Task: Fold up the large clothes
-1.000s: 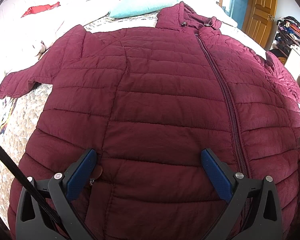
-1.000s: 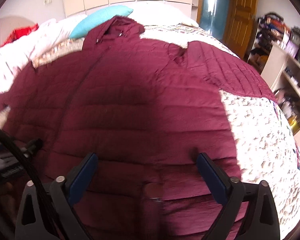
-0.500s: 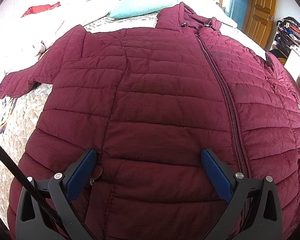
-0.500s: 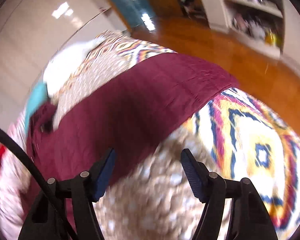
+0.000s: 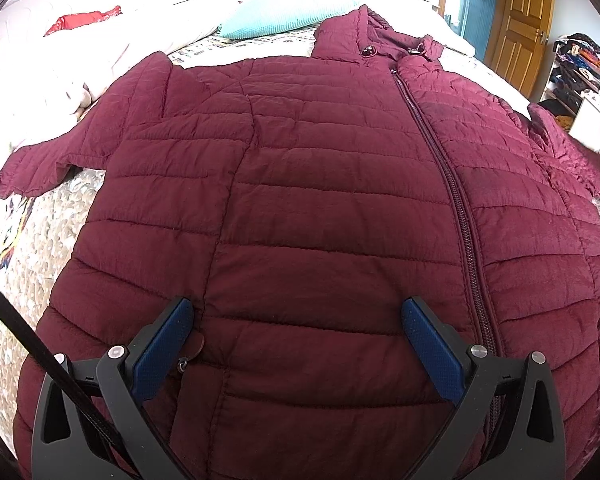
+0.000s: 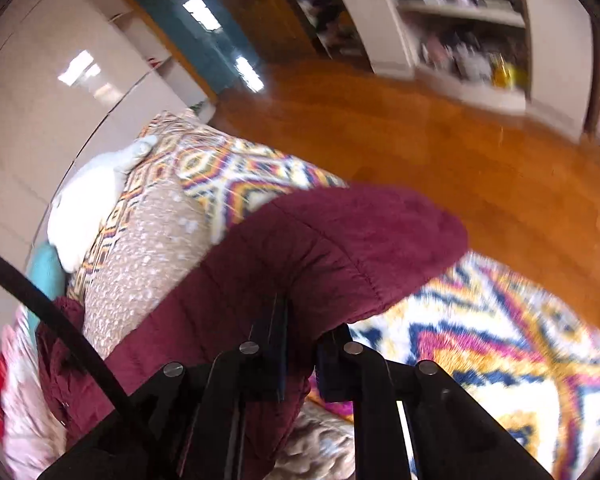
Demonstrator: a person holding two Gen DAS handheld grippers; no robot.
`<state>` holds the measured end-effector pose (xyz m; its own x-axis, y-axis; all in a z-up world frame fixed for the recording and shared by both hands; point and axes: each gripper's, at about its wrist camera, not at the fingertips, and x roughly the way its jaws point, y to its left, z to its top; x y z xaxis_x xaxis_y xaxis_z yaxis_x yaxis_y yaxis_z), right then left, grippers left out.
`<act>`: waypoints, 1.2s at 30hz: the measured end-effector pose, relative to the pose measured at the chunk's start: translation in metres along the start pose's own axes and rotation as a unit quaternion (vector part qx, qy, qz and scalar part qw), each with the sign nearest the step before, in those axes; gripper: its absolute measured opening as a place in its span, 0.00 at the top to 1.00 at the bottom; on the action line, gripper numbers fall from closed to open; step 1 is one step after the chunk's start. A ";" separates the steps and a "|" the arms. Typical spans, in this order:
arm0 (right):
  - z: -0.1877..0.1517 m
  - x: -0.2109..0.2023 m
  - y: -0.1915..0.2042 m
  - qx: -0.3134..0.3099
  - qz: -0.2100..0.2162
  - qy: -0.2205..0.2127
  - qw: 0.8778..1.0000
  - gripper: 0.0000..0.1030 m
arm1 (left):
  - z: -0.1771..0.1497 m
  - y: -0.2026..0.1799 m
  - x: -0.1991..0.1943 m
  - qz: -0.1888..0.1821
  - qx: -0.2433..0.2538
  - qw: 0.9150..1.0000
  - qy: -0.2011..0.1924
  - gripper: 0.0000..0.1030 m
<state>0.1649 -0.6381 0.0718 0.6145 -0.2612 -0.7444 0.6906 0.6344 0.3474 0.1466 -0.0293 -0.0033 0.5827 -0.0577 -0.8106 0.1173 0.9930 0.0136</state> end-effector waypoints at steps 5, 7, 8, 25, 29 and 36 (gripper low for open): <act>-0.011 -0.076 0.096 -0.141 0.059 -0.049 0.987 0.90 | 0.000 0.001 0.000 -0.002 -0.002 1.000 -0.001 0.00; -0.031 -0.100 0.141 -0.192 0.112 -0.041 0.974 0.90 | 0.001 0.001 0.000 -0.003 -0.003 1.000 -0.001 0.00; -0.044 -0.108 0.163 -0.216 0.144 -0.026 0.965 0.90 | 0.001 0.001 0.000 -0.004 -0.003 1.000 -0.001 0.00; -0.215 -0.090 0.258 -0.335 0.231 0.177 0.896 0.37 | -0.001 0.006 0.000 -0.022 -0.015 1.000 -0.003 0.00; -0.207 -0.113 0.249 -0.337 0.237 0.157 0.897 0.26 | -0.001 0.006 0.000 -0.023 -0.016 1.000 -0.003 0.00; -0.192 -0.065 0.254 -0.247 0.183 0.170 0.936 0.20 | -0.001 0.009 -0.001 -0.030 -0.020 0.999 -0.005 0.00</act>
<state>0.2275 -0.3202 0.0990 0.5597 0.2331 -0.7952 0.1447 0.9174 0.3707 0.1459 -0.0200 -0.0032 0.5838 -0.1176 -0.8034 0.1206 0.9910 -0.0574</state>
